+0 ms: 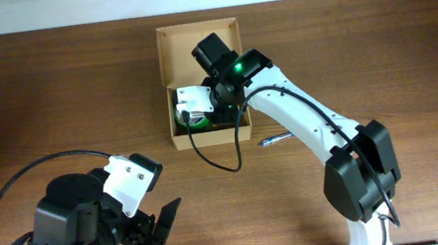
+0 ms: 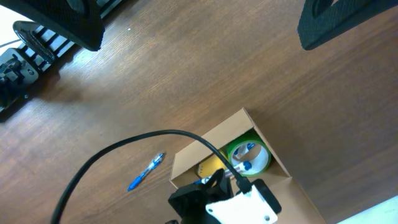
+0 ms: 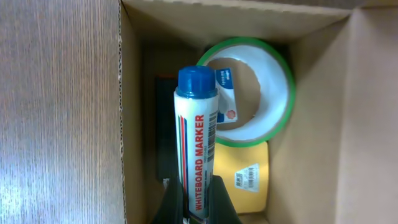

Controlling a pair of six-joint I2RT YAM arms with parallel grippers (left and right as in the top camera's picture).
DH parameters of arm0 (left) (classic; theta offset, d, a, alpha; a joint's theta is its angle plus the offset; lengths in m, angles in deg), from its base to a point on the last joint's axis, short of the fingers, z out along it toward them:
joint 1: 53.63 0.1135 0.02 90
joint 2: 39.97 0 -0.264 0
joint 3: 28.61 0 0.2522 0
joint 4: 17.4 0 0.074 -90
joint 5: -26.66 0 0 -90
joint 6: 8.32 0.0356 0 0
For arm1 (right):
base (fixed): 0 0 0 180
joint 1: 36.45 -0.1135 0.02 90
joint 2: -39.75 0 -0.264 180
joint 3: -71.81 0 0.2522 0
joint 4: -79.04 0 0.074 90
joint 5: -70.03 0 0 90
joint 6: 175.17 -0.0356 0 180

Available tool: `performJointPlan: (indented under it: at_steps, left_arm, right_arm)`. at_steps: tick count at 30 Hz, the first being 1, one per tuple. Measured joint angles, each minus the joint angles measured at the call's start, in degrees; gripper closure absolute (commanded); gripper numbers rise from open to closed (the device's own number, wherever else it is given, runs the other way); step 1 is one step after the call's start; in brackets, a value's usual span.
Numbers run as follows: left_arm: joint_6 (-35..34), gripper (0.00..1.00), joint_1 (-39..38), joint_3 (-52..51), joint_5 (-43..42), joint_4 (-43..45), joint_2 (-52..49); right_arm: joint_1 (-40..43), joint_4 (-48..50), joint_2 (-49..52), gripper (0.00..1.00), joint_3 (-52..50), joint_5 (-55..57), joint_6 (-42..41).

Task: Pack container
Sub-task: 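Carry the marker with the right gripper into the box and release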

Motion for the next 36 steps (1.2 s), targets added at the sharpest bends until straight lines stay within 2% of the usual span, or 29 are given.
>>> performJointPlan:
  at_steps: [11, 13, 17, 18, 27, 31, 36]
  left_arm:
    - [0.0, 0.00, 0.0, 0.0, 0.0, 0.0, 0.0]
    - [0.0, 0.00, 0.0, 0.0, 0.0, 0.0, 0.0]
    - [0.0, 0.00, 0.0, 0.0, 0.0, 0.0, 0.0]
    - [0.0, 0.00, 0.0, 0.0, 0.0, 0.0, 0.0]
    - [0.0, 0.01, 0.0, 0.0, 0.0, 0.0, 0.0]
    - [0.0, 0.00, 0.0, 0.0, 0.0, 0.0, 0.0]
    - [0.0, 0.00, 0.0, 0.0, 0.0, 0.0, 0.0]
  right_arm:
    - [0.0, 0.2, 1.0, 0.96, -0.3, 0.0, 0.1]
    - [0.0, 0.3, 1.0, 0.87, -0.6, 0.0, 0.0]
    - [0.0, 1.1, 1.0, 0.52, -1.1, -0.1, 0.6]
    - [0.0, 1.2, 1.0, 0.48, -1.1, -0.1, 0.0]
    - [0.0, 1.6, 1.0, 0.47, -1.2, -0.2, -0.2]
    - [0.0, 1.3, 1.0, 0.47, 0.7, -0.2, -5.5]
    - [0.3, 0.0, 0.7, 0.47, 9.6, -0.2, -14.9]
